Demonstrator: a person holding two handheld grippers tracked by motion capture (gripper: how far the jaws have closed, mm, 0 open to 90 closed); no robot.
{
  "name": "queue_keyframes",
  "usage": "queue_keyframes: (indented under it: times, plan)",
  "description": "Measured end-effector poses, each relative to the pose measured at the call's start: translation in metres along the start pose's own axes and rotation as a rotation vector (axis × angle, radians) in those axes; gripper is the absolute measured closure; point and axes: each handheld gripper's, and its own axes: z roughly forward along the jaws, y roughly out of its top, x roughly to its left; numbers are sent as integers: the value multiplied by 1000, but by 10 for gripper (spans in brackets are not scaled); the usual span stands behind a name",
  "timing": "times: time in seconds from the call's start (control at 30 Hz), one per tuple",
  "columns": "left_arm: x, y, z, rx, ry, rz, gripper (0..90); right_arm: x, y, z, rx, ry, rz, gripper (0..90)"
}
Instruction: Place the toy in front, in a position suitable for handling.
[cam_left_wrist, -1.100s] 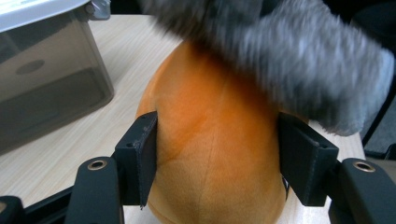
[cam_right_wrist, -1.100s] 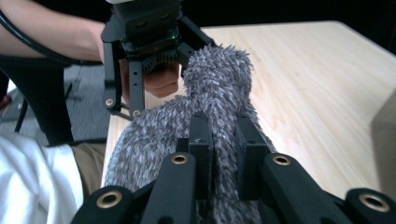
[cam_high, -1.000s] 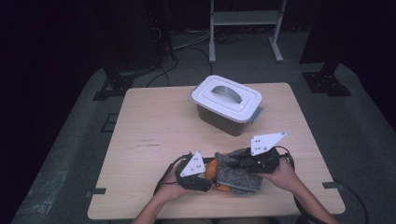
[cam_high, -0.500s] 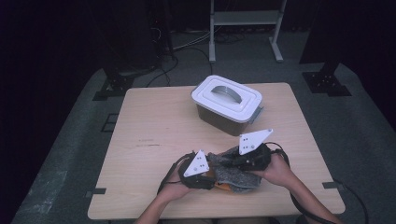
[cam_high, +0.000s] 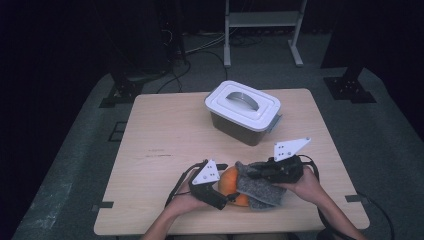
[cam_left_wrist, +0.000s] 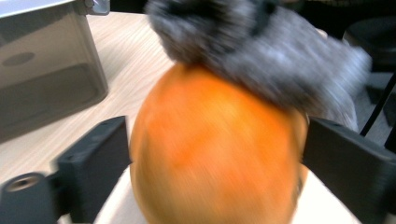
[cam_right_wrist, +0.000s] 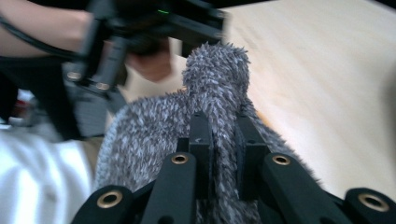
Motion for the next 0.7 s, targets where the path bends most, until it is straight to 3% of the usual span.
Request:
queue_keyframes:
  times: [0.03,0.07,0.1,0.17,0.27,0.33,0.43,0.63,0.7]
  plan:
    - [-1,-1,1,15,-20,8,64,3,1,3,3,24,-12,797]
    - [-3,-1,1,17,-18,28,141,7,3,5,14,33,-28,797]
    - [-7,-1,-1,17,19,74,215,9,5,6,21,31,-38,797]
    - [-7,1,-4,-4,37,97,324,9,12,3,14,10,-49,796]
    - [-11,3,-6,-25,75,186,373,4,21,-4,-44,-21,-42,796]
    - [-11,3,-6,-30,87,210,376,1,24,-6,-72,-33,-42,796]
    - [-7,0,-6,-26,73,188,353,-2,18,0,-33,-35,-29,796]
    - [7,-3,-7,9,44,14,111,-4,-3,0,-59,-43,15,796]
    - [11,-6,-6,24,10,-32,101,-1,-7,-4,-59,-44,20,796]
